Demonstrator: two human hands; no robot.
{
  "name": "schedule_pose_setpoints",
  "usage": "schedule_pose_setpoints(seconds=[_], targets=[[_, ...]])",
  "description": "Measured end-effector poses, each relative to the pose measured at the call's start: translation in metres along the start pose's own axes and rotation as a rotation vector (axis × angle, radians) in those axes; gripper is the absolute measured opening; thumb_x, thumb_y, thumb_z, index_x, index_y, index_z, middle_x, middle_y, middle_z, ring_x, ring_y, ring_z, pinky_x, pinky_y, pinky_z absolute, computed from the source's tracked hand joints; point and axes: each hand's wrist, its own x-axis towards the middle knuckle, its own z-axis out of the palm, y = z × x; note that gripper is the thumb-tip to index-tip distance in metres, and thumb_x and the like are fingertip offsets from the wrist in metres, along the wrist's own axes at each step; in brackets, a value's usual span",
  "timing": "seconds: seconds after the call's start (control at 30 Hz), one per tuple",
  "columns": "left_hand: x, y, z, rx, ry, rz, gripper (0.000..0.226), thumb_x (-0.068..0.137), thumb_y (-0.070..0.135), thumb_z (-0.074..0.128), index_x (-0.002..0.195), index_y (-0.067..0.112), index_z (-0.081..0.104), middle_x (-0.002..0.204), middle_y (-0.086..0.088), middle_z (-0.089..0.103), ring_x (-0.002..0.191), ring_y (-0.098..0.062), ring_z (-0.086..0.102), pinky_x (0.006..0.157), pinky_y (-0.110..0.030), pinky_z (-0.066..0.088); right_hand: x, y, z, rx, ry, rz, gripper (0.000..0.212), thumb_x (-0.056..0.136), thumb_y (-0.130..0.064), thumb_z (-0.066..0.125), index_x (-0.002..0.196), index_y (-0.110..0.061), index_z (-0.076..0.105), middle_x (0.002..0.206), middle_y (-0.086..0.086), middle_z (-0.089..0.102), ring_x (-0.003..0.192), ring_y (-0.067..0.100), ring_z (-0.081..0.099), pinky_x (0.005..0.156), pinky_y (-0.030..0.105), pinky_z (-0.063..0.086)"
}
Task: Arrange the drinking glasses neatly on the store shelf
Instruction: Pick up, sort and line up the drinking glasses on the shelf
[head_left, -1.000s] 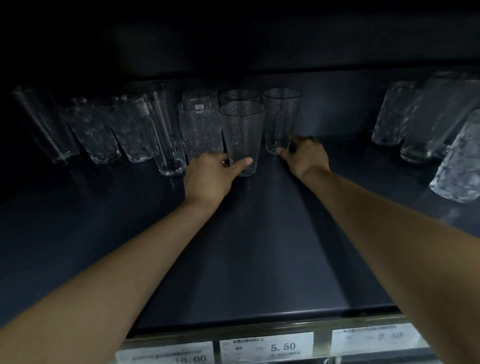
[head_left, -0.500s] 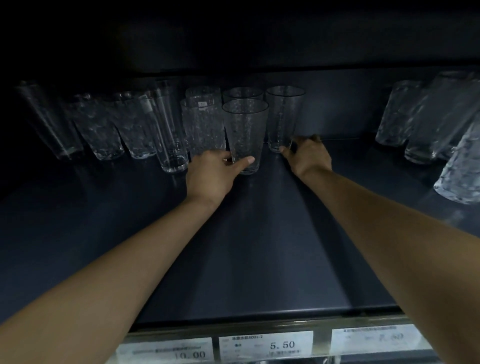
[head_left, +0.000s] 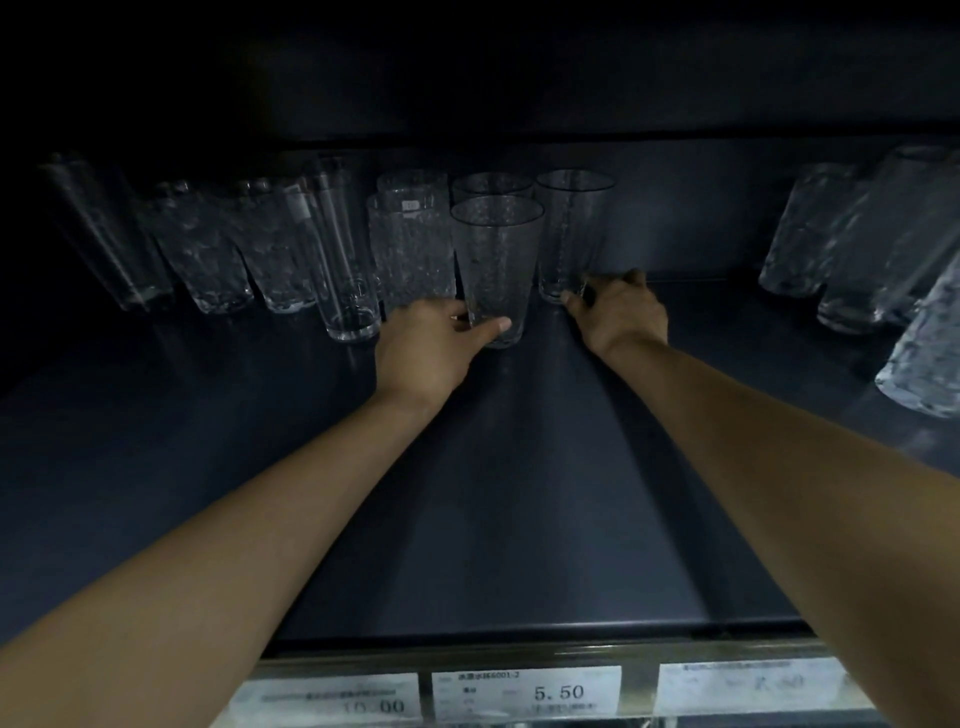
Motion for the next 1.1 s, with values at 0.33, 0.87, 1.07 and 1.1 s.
schedule_pose_setpoints(seconds=[0.33, 0.87, 1.07, 1.1], targets=[[-0.004, 0.006, -0.005, -0.023, -0.012, -0.009, 0.043, 0.077, 0.059, 0.074, 0.064, 0.018, 0.068, 0.060, 0.003, 0.067, 0.054, -0.014, 0.064, 0.059, -0.040, 0.057, 0.000, -0.001, 0.000, 0.016, 0.018, 0.008, 0.054, 0.099, -0.055, 0.043, 0.132, -0.016, 0.060, 0.135, 0.018, 0.046, 0.119, 0.036, 0.052, 0.099, 0.041, 0.043], [-0.005, 0.000, -0.006, -0.214, -0.101, -0.169, 0.042, 0.059, 0.059, 0.083, 0.067, 0.021, 0.068, 0.086, -0.007, 0.076, 0.081, -0.023, 0.074, 0.072, -0.046, 0.062, -0.010, 0.005, -0.005, 0.201, 0.030, 0.059, 0.055, 0.096, -0.055, 0.050, 0.125, -0.009, 0.060, 0.135, 0.019, 0.051, 0.122, 0.036, 0.051, 0.099, 0.044, 0.046], [-0.023, 0.002, -0.031, -0.273, -0.300, -0.137, 0.032, 0.082, 0.014, 0.080, 0.113, 0.006, 0.071, 0.108, 0.000, 0.071, 0.105, -0.013, 0.067, 0.095, -0.019, 0.049, -0.059, 0.018, -0.029, 0.350, -0.008, 0.128, 0.040, 0.097, -0.044, 0.053, 0.120, -0.014, 0.067, 0.131, 0.014, 0.058, 0.121, 0.032, 0.052, 0.102, 0.041, 0.047], [-0.028, 0.003, -0.037, -0.281, -0.350, -0.139, 0.029, 0.084, 0.013, 0.078, 0.112, 0.008, 0.071, 0.107, 0.001, 0.070, 0.108, -0.014, 0.067, 0.097, -0.020, 0.048, -0.071, 0.018, -0.037, 0.392, -0.044, 0.129, 0.040, 0.098, -0.042, 0.054, 0.125, -0.015, 0.065, 0.134, 0.012, 0.058, 0.123, 0.030, 0.053, 0.104, 0.037, 0.046]])
